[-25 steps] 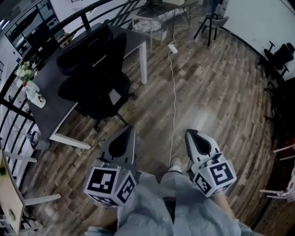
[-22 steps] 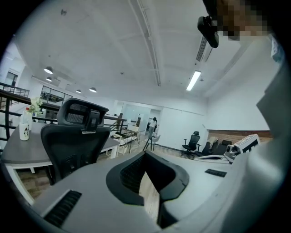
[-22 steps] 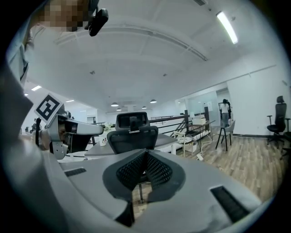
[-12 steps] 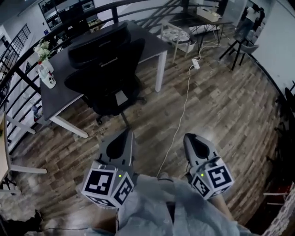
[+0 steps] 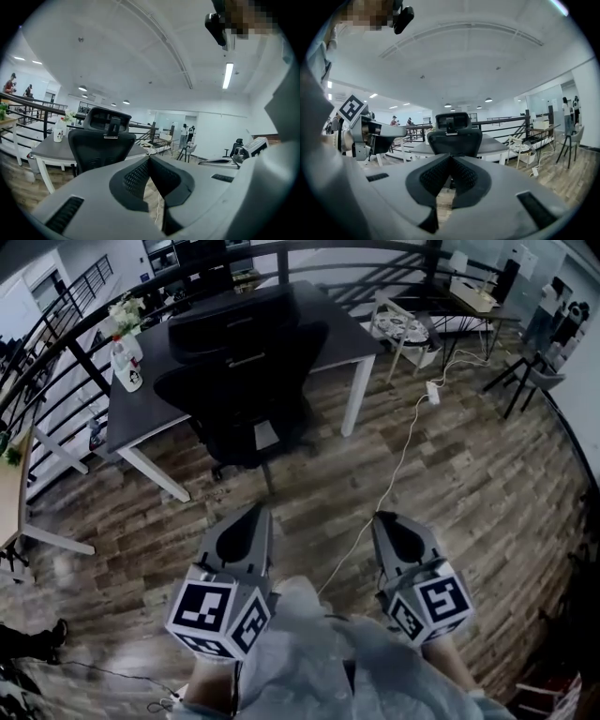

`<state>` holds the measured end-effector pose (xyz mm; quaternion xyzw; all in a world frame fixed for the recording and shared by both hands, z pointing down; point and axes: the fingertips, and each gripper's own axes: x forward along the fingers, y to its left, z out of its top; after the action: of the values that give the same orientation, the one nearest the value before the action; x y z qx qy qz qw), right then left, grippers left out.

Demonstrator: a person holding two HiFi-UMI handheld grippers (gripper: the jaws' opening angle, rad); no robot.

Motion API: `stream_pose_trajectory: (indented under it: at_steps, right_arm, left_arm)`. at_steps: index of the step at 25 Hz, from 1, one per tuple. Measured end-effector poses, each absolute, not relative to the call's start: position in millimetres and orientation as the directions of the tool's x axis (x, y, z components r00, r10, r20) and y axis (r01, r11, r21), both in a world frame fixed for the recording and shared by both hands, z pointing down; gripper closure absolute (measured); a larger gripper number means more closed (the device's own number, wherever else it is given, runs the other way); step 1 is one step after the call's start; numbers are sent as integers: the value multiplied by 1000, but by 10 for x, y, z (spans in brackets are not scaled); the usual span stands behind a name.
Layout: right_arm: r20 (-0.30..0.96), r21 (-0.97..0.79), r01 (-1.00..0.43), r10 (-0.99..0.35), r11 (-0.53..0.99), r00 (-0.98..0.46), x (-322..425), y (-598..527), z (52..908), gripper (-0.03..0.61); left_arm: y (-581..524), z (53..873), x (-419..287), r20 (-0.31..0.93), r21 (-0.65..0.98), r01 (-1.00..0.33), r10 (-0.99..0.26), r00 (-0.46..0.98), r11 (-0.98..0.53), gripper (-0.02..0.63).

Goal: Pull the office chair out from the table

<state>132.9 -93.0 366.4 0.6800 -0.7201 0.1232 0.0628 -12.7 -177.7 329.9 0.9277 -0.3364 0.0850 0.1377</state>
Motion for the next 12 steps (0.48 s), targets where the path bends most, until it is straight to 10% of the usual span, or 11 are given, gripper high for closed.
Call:
stream_pose_trajectory:
  at_steps: [12]
  right_arm:
    - [287,-106,-990,-951,91,-118,1628,-1489,3793,574]
  left_arm:
    - [-2257,3442,143,298,169,-691,-632,715,-702,601]
